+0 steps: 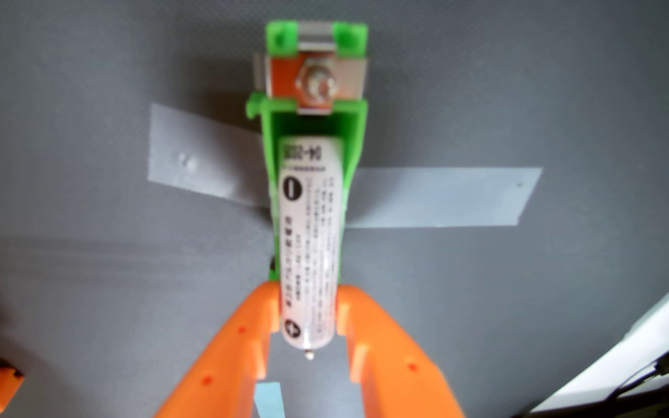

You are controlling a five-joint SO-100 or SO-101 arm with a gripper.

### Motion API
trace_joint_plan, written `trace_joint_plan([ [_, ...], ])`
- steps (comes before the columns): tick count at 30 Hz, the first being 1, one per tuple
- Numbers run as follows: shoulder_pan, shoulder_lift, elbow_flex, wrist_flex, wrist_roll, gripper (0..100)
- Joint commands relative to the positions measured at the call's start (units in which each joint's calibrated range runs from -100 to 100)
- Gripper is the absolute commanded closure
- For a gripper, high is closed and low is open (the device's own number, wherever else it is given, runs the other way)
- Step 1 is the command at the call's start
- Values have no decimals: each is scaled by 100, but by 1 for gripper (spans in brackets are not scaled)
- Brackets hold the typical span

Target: Insert Battery

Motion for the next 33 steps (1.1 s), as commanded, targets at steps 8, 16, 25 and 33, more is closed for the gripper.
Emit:
trace_joint_plan([
  [8,-155,-156,-23,18,20,98],
  [16,-84,-198,-86,18,20,98],
  [25,-143,-206,-104,18,15,98],
  [33,-25,-206,-104,10,20,98],
])
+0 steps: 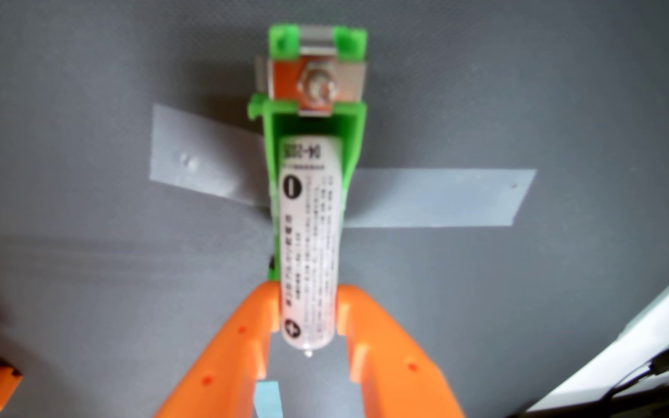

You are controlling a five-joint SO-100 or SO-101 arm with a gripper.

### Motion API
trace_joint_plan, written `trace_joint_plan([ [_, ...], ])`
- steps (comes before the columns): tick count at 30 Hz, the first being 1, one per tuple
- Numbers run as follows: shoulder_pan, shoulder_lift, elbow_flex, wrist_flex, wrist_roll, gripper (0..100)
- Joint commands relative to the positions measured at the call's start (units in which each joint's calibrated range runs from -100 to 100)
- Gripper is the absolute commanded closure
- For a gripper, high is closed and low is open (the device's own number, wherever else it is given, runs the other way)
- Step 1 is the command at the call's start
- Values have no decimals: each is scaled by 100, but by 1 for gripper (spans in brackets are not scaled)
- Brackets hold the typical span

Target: Insert Battery

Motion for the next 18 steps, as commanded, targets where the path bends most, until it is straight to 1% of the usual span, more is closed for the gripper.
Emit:
trace_joint_plan([
  [1,-25,-165,-104,2,-1,98],
  [18,-131,-106,-14,-32,10,98],
])
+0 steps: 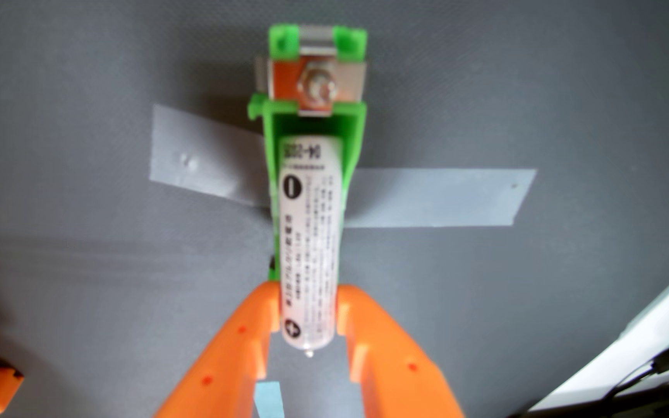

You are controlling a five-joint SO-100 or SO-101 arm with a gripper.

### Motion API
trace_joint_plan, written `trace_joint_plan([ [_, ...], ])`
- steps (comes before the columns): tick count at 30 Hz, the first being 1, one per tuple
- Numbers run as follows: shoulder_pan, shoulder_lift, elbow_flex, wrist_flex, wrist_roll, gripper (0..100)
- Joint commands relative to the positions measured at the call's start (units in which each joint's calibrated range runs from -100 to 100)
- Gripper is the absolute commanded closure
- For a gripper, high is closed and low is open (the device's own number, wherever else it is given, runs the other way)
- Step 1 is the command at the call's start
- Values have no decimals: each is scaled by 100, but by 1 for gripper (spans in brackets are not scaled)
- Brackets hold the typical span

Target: Insert Battery

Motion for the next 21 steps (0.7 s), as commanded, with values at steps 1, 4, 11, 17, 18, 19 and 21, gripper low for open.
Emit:
trace_joint_plan([
  [1,-108,-98,-23,-41,25,98],
  [4,-61,-90,31,-49,25,97],
  [11,-120,-90,148,-75,25,95],
  [17,-143,-90,274,-83,20,88],
  [18,-143,-90,265,-100,20,88],
  [19,-143,-98,274,-176,20,88],
  [21,-143,-98,283,-320,20,88],
])
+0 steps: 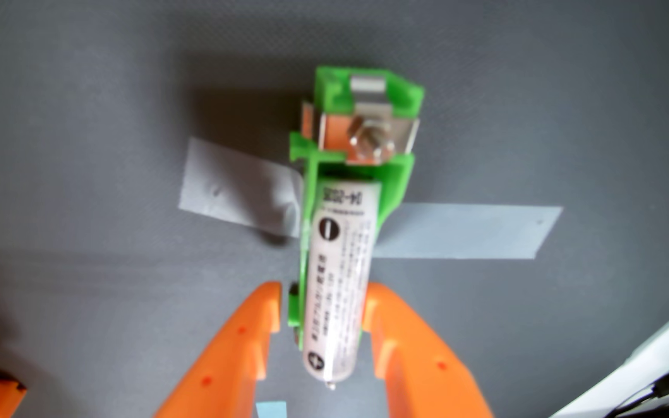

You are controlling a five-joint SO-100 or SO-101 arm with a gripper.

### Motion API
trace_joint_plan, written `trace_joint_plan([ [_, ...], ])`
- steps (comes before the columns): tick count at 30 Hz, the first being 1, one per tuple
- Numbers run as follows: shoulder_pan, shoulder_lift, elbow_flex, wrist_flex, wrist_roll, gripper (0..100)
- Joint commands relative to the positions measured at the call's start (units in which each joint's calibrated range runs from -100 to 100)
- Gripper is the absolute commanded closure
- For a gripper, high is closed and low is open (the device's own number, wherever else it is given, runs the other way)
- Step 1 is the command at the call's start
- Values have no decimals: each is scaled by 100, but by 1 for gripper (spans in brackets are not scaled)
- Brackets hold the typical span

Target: Insert Battery

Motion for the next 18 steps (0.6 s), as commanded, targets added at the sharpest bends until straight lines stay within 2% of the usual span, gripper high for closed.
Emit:
trace_joint_plan([
  [1,-20,-98,-6,-161,25,87],
  [18,-44,-165,-546,-111,25,88],
])
